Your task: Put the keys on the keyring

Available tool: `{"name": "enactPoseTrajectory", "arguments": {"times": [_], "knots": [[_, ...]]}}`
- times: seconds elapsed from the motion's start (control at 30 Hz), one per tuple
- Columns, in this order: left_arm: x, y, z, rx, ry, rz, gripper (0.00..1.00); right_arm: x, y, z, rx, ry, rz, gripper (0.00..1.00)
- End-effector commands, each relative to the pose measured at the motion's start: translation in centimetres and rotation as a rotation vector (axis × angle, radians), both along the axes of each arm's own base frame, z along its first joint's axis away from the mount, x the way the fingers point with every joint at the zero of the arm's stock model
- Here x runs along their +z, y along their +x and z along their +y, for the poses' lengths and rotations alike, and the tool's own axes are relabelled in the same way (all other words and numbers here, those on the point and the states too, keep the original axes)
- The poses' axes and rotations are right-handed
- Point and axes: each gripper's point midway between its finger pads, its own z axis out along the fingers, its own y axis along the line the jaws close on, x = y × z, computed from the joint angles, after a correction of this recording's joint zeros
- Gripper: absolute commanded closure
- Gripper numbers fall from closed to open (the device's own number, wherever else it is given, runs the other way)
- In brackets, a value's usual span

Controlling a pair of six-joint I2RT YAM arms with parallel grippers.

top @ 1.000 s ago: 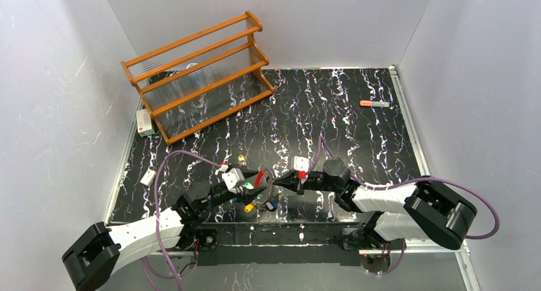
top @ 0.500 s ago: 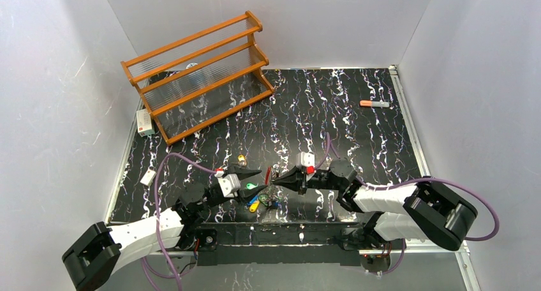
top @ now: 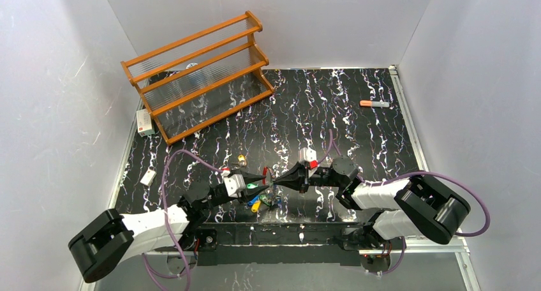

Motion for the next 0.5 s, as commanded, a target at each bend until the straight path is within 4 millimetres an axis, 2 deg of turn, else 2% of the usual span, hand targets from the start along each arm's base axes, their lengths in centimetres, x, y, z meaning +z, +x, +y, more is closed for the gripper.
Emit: {"name": "enactPoseTrajectory", "arguments": {"times": [0.0, 0.27, 0.3, 0.47], "knots": [[0.1, -0.2, 0.0, -0.012, -0.023, -0.009, 0.69, 2.5, 0.0, 0.3, 0.025, 0.082, -0.066, 0.99], [-0.4, 0.0, -0.5, -0.019, -0.024, 0.025, 0.7, 2.1, 0.1, 0.3, 0.024, 0.067, -0.056, 0.99], [0.5, 0.2, -0.9, -0.023, -0.042, 0.014, 0.71, 2.2, 0.1, 0.3, 0.023, 0.067, -0.058, 0.99], [1.1, 0.1, -1.3, -0.045, -0.063, 0.012, 0.71, 1.9, 0.2, 0.3, 0.019, 0.059, -0.055, 0.99]]}}
